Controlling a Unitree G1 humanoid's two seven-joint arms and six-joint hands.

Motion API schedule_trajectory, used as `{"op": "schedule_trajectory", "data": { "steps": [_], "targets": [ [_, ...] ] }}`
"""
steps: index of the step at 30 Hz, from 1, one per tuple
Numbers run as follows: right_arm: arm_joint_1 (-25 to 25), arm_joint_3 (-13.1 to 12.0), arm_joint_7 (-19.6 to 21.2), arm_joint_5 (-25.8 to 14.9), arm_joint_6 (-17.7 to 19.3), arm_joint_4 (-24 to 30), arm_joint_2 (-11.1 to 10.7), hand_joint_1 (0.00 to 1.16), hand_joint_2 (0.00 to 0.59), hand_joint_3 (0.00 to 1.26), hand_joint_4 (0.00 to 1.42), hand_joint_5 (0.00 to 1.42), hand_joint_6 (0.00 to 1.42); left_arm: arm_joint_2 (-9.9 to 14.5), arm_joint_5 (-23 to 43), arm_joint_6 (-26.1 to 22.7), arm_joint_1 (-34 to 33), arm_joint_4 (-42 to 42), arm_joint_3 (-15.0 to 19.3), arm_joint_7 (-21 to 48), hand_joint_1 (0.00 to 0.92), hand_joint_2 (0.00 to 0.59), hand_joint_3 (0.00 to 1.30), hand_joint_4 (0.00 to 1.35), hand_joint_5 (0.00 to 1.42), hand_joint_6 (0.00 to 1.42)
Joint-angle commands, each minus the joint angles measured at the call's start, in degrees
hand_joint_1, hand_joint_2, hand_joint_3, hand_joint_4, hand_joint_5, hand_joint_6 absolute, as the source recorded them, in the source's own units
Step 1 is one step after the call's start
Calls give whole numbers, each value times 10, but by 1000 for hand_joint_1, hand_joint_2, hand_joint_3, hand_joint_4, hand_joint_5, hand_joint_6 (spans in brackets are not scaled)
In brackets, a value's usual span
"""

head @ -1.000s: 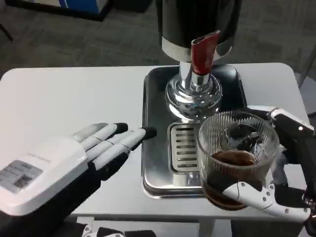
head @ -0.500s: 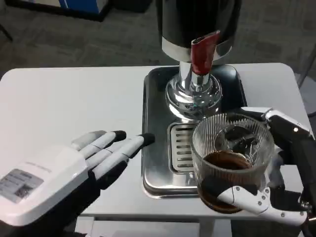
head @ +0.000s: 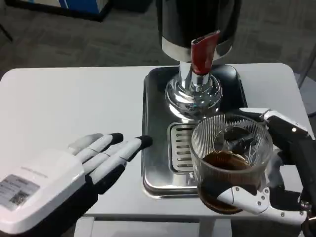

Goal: Grasp the cup under the faucet to collect the drink, then remove the cup.

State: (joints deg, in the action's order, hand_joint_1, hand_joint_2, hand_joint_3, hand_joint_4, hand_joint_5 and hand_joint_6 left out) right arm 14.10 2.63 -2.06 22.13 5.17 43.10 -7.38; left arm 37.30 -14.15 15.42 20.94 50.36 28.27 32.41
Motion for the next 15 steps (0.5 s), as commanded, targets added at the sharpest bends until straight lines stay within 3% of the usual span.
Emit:
{"op": "schedule_trajectory", "data": {
  "steps": [1, 15],
  "targets": [
    [-1, -7, -2, -13, 6, 20, 1, 941, 127, 959, 1154, 1395, 1424, -2, -7, 0, 6, 9, -6, 5, 0, 124, 0, 0, 0, 0],
    [-3, -10, -4, -13, 6, 16, 3, 933, 125, 973, 1154, 1395, 1424, 3, -7, -4, -5, 5, -15, 8, 0, 130, 0, 0, 0, 0]
  ]
}}
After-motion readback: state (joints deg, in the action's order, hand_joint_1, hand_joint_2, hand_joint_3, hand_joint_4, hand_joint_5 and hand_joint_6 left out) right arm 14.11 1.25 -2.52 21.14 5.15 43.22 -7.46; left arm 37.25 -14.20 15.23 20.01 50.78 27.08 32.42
